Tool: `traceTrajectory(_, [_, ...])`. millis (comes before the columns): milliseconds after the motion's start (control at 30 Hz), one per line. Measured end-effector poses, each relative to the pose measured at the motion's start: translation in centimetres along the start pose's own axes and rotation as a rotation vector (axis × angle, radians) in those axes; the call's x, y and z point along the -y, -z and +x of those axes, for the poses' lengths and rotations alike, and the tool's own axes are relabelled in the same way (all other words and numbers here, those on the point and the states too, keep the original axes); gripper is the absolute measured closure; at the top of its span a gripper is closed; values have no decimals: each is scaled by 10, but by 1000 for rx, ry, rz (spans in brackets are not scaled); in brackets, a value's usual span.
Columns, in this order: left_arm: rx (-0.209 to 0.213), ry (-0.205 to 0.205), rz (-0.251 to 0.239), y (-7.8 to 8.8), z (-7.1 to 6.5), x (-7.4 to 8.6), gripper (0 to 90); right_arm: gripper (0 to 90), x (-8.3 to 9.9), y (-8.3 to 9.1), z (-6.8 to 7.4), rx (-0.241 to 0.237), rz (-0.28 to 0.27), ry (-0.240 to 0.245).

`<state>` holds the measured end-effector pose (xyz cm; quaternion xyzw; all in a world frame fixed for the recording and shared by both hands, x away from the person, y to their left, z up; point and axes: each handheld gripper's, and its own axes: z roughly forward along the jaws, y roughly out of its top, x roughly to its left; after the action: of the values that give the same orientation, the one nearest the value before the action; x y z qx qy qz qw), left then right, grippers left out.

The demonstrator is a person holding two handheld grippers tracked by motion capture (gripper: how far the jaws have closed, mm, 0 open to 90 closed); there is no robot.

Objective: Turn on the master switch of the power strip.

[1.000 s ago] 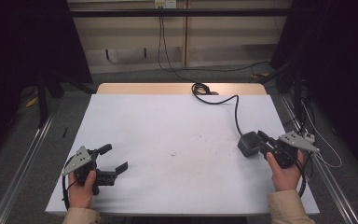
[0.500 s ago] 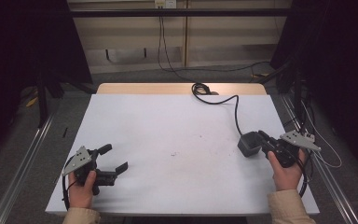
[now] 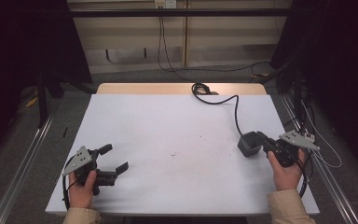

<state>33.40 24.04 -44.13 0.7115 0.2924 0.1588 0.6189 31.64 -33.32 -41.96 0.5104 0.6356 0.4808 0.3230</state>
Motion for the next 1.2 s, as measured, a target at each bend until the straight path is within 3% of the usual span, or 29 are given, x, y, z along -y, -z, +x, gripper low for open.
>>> traceTrajectory(667, [-2,-1,0,1,1,0,18,900,8,-6,-1,11,65,27])
traceTrajectory(1200, [-1,-2,0,1,1,0,18,900,12,-9,0,14,77,50])
